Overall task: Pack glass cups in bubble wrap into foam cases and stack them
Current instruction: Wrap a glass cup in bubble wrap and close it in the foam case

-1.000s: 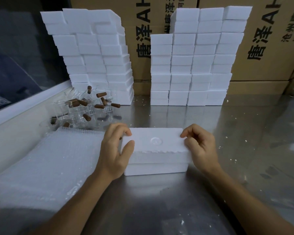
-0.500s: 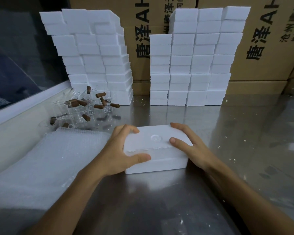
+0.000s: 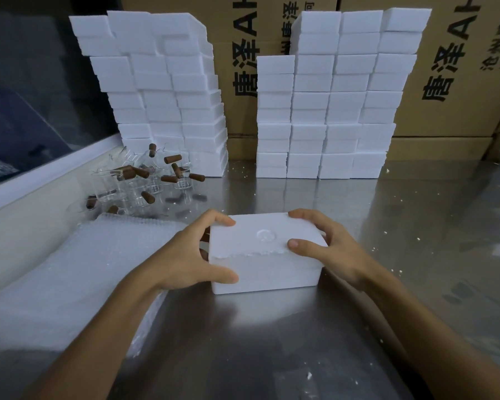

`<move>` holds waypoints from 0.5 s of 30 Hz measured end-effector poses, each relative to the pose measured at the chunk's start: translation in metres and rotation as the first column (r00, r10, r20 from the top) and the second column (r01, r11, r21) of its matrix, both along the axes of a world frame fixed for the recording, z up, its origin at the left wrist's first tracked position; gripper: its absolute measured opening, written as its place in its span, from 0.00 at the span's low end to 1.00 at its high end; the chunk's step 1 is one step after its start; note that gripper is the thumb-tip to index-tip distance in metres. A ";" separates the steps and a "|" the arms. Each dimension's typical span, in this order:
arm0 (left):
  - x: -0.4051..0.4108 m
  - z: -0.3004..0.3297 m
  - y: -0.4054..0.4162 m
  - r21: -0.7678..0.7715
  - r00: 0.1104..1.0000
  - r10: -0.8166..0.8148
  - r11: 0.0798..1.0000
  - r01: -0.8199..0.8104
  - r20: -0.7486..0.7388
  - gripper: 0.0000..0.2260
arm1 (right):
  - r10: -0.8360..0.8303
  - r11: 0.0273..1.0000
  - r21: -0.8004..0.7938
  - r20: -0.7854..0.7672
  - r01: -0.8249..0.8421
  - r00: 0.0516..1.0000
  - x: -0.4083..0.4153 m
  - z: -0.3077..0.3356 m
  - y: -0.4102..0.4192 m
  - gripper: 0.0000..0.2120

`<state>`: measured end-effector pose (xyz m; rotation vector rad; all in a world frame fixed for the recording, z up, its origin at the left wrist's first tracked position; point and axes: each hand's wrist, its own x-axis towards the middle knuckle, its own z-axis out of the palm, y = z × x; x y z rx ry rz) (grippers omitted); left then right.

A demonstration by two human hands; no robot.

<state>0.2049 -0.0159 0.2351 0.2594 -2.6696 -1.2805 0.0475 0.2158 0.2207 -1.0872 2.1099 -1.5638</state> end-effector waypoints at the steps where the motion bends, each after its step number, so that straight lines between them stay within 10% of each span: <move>1: -0.001 -0.001 -0.001 0.008 1.000 0.001 1.000 -0.001 -0.005 0.37 | -0.002 1.000 -0.001 -0.008 0.002 1.000 0.000 -0.001 0.000 0.26; 15: -0.002 -0.010 -0.008 0.093 1.000 -0.024 0.995 0.025 -0.010 0.37 | 0.023 1.000 0.003 -0.047 -0.022 0.999 -0.003 -0.003 -0.002 0.27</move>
